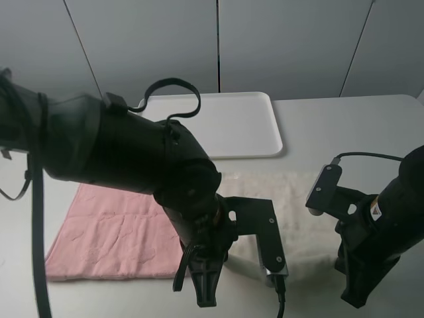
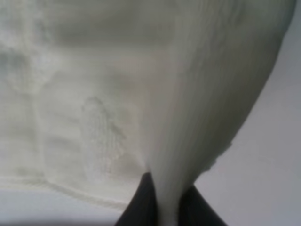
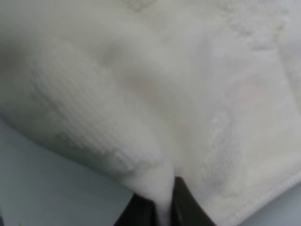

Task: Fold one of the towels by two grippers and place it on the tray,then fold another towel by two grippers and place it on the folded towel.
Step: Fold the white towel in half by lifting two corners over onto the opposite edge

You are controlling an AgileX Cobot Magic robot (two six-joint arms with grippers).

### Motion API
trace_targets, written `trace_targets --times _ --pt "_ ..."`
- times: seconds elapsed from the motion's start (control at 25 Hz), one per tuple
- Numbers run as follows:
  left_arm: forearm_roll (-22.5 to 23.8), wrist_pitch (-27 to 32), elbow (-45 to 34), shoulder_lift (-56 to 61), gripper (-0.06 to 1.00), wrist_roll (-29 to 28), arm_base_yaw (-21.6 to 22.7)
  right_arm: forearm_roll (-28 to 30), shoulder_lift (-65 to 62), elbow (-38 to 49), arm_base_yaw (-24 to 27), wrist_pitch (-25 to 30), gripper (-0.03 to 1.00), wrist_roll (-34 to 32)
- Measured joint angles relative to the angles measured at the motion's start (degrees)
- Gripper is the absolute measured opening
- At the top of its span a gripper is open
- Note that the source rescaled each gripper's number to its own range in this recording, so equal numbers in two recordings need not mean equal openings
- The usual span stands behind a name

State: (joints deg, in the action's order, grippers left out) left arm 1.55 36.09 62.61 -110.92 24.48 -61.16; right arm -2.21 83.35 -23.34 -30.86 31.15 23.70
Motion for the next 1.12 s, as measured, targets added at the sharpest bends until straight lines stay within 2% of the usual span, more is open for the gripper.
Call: trace_targets --times 0.2,0.4,0.64,0.84,1.0,1.12 --pt "0.11 -1.4 0.0 3.35 0.02 -1.27 0.0 2.21 -7.77 0.13 0.0 0.81 0.0 -11.5" --pt "0.74 -3.06 0.0 3.64 0.02 -3.86 0.0 6.18 -13.69 0.13 0.0 1.7 0.0 -19.92" --pt "7.51 -5.56 0.0 3.64 0.02 -13.99 0.0 13.52 -15.58 0.13 0.0 1.79 0.0 -32.96" --pt "12.54 -6.47 0.0 3.64 0.02 -20.72 0.0 19.86 -15.58 0.13 0.0 1.38 0.0 -40.85" --pt "17.51 -7.41 0.0 3.64 0.02 -27.18 0.0 25.64 -15.58 0.13 0.0 -1.37 0.0 -46.99" --pt "19.29 -8.38 0.0 3.64 0.02 -30.6 0.61 28.91 -14.77 0.13 0.0 -2.42 0.0 -49.82"
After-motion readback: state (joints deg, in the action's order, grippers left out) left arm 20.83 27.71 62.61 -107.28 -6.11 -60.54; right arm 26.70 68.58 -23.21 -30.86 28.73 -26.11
